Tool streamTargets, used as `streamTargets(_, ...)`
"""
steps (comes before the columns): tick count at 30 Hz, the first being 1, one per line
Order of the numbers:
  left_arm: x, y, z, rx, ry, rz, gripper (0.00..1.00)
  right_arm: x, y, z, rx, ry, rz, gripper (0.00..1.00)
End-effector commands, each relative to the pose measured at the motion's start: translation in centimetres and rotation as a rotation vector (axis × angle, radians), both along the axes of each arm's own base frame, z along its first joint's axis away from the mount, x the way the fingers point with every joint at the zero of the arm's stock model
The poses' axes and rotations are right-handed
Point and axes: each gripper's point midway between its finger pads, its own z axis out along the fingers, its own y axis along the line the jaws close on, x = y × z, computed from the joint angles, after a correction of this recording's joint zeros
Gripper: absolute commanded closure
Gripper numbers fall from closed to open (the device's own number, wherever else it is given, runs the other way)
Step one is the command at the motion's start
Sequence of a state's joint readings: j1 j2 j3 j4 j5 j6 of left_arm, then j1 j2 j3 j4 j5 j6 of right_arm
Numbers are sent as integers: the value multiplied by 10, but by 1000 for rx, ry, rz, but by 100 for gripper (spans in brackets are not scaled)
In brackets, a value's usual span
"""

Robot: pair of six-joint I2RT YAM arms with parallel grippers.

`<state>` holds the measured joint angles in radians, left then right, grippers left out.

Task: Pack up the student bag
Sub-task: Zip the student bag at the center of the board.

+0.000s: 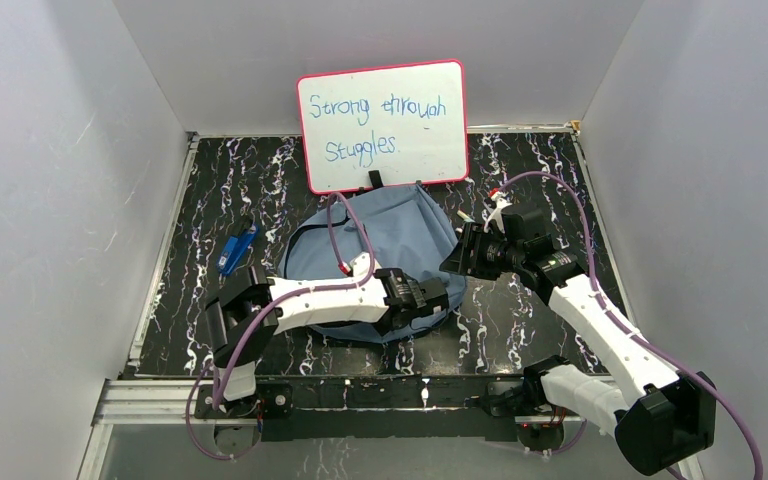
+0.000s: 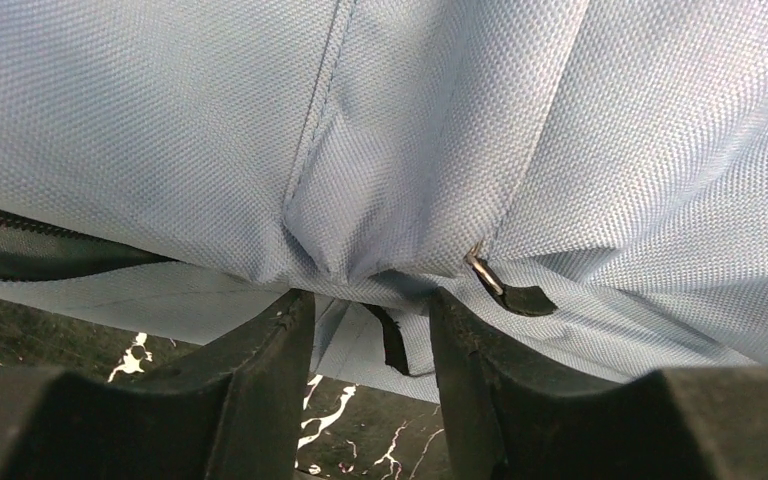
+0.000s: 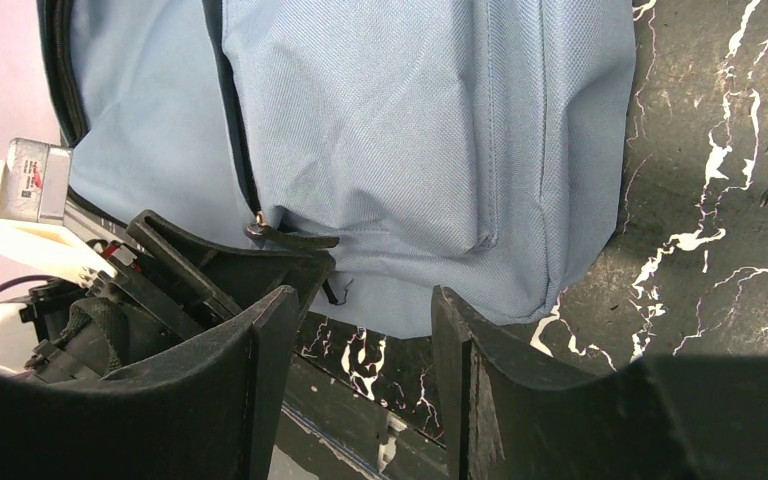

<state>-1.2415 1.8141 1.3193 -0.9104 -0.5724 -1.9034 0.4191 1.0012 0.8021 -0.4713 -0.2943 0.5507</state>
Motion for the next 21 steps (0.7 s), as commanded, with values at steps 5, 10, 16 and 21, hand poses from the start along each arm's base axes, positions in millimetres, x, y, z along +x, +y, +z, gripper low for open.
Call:
streamTargets(5,1,12,-7,47,0,-24,63,4,2,4,20,-23,-6,41)
streamTargets(10,-9,19,-15,54,48,-35,74,4,2,3,23,-22,-8,41)
streamTargets(16,-15,31,-8,27,49,-24,89,3,2,2,26,-18,-12,40)
streamTargets(21,-15,36,4,-20,17,-33,97,3,3,1,29,-16,-13,40)
